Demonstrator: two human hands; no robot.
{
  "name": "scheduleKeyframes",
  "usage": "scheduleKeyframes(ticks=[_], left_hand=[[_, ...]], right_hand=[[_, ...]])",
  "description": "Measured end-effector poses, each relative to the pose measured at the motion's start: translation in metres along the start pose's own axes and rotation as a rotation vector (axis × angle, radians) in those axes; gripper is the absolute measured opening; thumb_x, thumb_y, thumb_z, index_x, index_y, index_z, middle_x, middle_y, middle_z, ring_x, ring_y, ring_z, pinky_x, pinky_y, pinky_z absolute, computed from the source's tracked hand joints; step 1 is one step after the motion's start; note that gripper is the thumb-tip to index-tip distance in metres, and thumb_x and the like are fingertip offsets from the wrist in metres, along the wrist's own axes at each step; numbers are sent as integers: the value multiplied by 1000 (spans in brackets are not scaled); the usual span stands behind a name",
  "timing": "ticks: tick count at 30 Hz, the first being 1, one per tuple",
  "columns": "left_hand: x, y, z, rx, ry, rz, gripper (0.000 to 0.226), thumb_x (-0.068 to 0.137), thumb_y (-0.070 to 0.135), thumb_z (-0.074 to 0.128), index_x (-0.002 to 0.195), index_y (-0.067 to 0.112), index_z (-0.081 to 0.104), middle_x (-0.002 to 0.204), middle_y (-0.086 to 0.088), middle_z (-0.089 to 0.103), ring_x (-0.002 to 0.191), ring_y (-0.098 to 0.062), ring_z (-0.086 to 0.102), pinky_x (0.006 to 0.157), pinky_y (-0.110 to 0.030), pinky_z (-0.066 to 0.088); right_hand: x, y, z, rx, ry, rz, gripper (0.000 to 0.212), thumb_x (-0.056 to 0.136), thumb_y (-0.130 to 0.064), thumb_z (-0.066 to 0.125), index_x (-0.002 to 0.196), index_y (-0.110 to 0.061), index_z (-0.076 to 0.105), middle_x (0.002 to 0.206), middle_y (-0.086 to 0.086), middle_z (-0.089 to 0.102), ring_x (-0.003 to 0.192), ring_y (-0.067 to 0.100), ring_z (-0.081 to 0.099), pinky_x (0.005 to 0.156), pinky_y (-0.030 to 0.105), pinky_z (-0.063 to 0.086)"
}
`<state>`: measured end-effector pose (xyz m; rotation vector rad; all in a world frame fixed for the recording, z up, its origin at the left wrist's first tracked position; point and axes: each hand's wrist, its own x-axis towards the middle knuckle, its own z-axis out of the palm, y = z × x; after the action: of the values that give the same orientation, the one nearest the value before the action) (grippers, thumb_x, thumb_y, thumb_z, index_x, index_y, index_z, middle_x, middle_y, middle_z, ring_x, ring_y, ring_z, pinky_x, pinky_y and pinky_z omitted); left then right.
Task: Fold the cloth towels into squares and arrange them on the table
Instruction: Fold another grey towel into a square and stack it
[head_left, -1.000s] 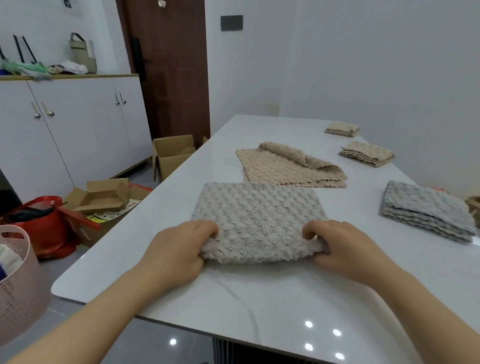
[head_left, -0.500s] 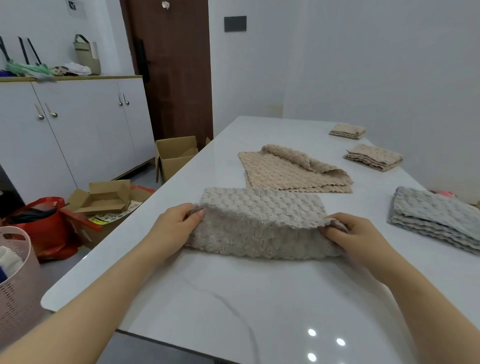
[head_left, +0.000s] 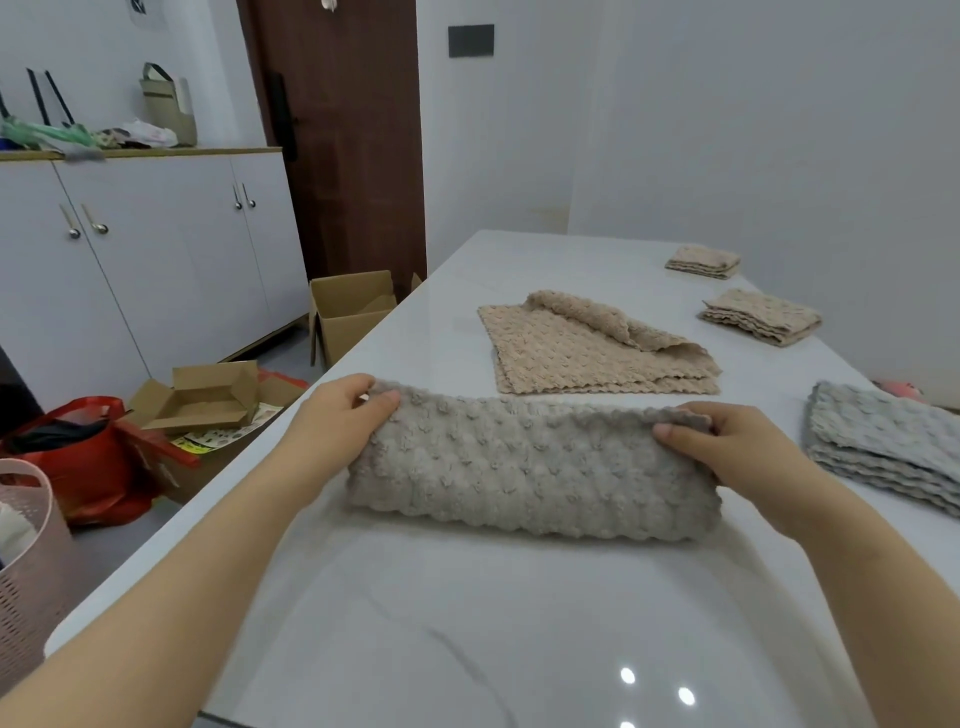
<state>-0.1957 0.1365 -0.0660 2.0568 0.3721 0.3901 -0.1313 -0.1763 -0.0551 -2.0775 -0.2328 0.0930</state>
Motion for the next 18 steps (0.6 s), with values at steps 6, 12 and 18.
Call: scheduleKeyframes(ticks=[6,12,18], left_hand=[[42,-6,23,84,98,-33,23,90,29,55,106,14,64,98,-4,65,98,-26,59,89,-37,47],[53,-29,39,367,121,24,13,88,32,54,92,24,63,79,3,60,85,-21,54,70,-30,41],[57,-30,38,374,143,101,7,86,32,58,81,27,58,74,4,60,79,-20,53,66,-29,39]], right_hand=[[42,5,18,-26,84,17,24,87,-16,61,67,-7,52,65,11,51,61,20,47,59,29,35],[55,20,38,-216,176,9,19,85,-20,62,82,-2,63,76,12,64,70,23,54,61,30,36],[60,20,33,-191,194,35,17,85,-13,52,68,-8,48,59,6,47,55,19,38,53,29,27]])
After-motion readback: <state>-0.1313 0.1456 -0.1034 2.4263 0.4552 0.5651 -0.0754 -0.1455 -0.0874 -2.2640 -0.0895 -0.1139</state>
